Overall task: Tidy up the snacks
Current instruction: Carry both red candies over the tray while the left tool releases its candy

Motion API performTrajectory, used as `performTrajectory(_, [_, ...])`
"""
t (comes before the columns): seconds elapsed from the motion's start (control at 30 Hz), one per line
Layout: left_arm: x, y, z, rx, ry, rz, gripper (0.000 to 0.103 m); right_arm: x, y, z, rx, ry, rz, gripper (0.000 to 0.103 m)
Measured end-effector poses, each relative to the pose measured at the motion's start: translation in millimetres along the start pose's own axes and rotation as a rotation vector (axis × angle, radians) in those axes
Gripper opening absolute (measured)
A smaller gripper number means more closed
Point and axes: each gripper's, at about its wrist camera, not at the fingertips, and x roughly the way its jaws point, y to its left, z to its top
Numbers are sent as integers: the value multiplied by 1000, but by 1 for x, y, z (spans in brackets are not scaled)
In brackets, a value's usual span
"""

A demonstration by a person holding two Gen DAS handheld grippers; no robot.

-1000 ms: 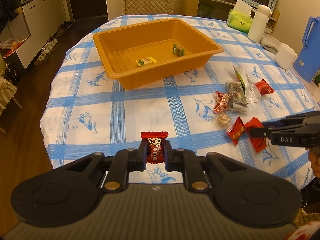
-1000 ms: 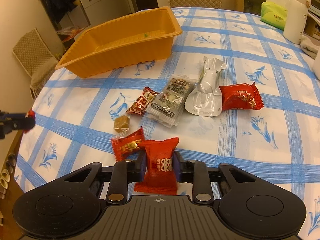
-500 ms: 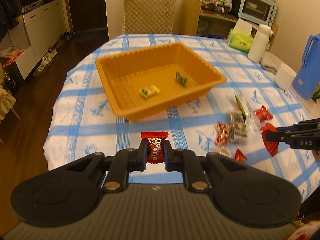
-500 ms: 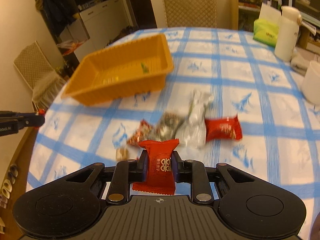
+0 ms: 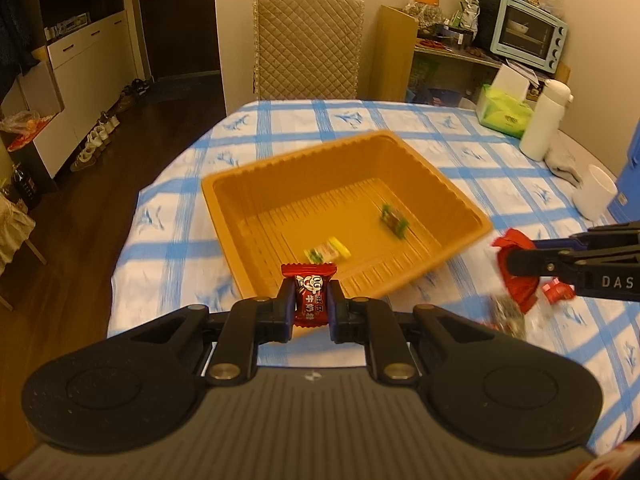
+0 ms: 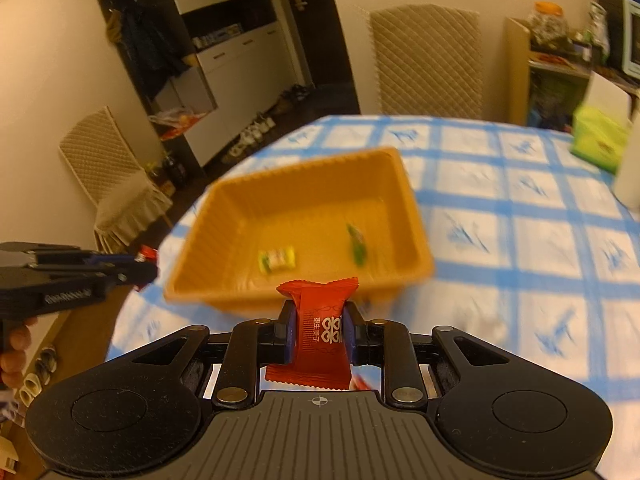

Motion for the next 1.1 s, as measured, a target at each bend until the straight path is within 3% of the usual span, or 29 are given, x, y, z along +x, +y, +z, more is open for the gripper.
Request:
performTrajectory(0.4, [57, 21, 53, 8, 17, 12, 14, 78, 18, 71, -12, -35, 23, 24])
performTrajectory(0.73, [105, 37, 69, 19, 71, 6, 15, 130, 10, 85, 29, 15, -6, 24])
performTrajectory(1.1, [134, 41, 72, 26, 110, -7, 15, 147, 5, 88, 49, 30, -24, 24])
